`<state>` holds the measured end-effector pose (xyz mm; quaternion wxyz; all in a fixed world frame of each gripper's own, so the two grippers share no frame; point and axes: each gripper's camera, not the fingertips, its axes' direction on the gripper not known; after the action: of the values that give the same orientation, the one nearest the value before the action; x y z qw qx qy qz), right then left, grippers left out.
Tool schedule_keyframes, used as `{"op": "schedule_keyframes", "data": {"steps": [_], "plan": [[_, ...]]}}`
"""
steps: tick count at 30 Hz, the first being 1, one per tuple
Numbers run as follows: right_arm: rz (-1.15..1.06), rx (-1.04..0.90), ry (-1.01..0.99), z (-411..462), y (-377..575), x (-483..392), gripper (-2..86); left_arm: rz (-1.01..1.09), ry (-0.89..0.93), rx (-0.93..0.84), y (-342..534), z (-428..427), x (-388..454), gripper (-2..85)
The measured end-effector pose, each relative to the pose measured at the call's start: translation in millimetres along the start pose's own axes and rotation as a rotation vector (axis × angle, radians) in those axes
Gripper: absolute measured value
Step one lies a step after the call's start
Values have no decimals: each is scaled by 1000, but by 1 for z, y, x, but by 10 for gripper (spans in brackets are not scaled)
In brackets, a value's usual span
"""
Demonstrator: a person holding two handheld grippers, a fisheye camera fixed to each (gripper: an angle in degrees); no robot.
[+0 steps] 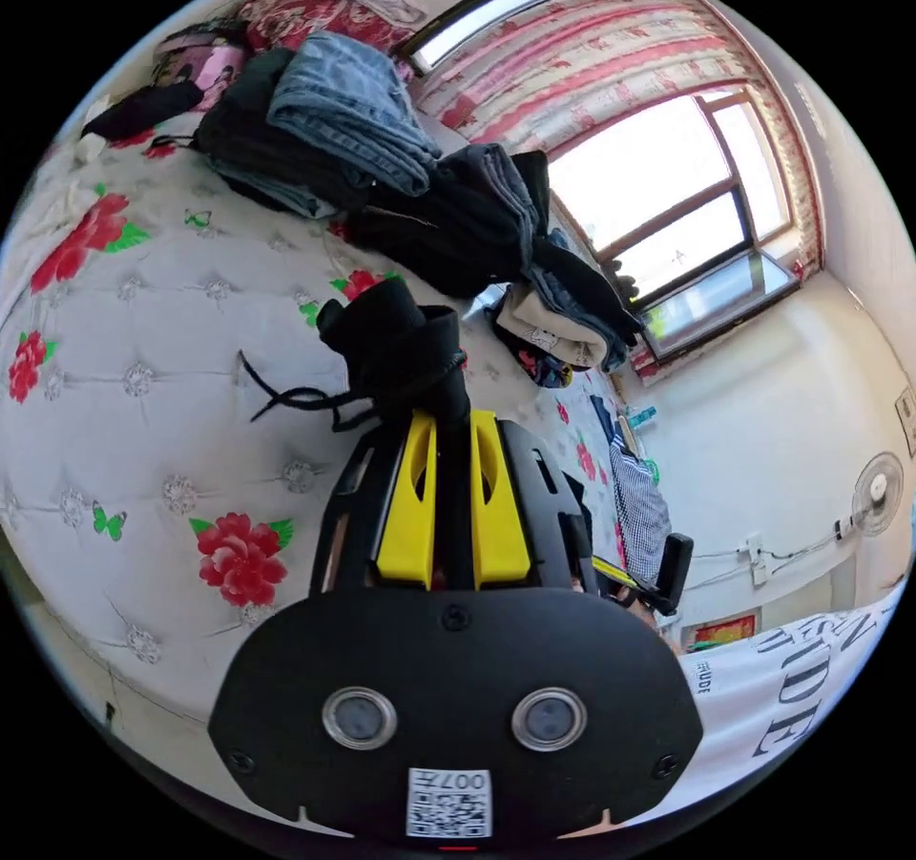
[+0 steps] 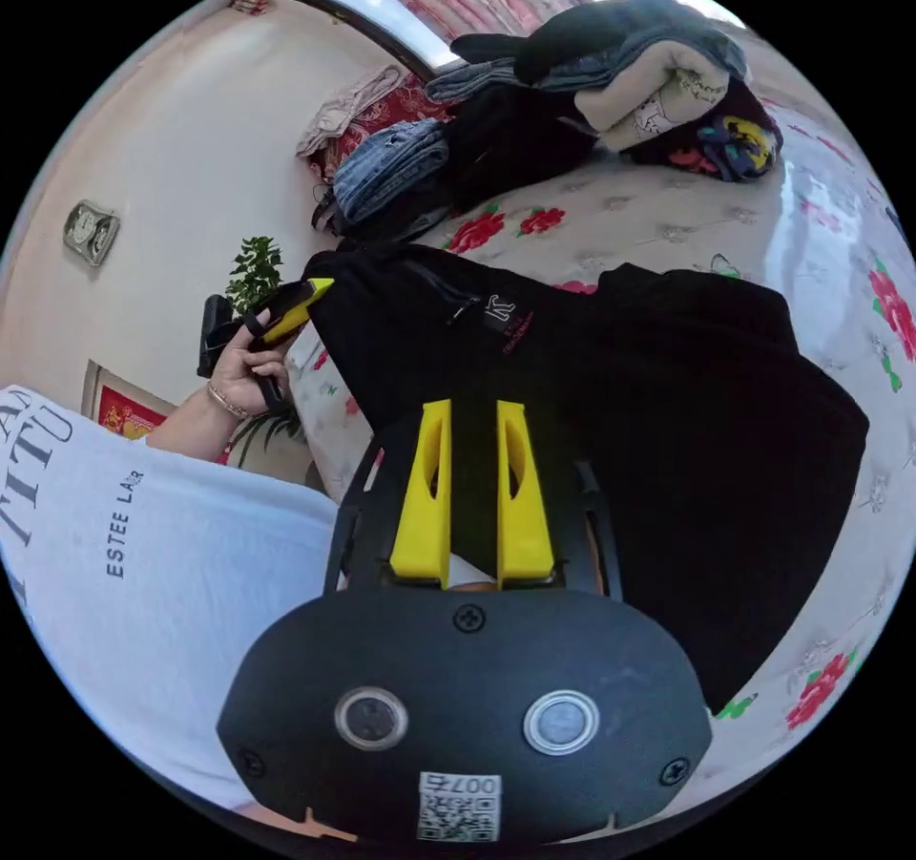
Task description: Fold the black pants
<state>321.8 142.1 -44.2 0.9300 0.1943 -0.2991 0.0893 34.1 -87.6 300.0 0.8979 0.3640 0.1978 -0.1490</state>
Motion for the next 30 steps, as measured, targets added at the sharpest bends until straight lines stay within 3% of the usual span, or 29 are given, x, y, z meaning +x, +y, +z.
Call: {"op": "schedule_keyframes", "data": {"steps": [5,9,13,14,17,20,24,27,30], "plan": [[-115,25,240,-26,-3,-3,106,135,3,-24,-12,32,48,57],[-352,-106,286,18,-20,-38,113,50,-35,-38,-7,58,43,58],[-381,-307,332,81,-17,-38,94,-78,-116,-44,2,66,11,62],[-339,-332,418,87,-18,-32,82,-110,-139,-57,4,67,4,66],[-231,-137,344,30,-25,-24,61,-238,-295,-119,16,67,-18,75],[-47,171,212,-67,-18,2,54,-136,-455,-65,23,60,7,58],[190,584,-55,-174,23,54,51,86,-129,-192,3,132,71,61],[254,710,-109,-199,42,67,50,230,56,-325,-8,227,133,80],[279,694,-75,-196,43,63,50,293,59,-500,-7,332,177,101]]}}
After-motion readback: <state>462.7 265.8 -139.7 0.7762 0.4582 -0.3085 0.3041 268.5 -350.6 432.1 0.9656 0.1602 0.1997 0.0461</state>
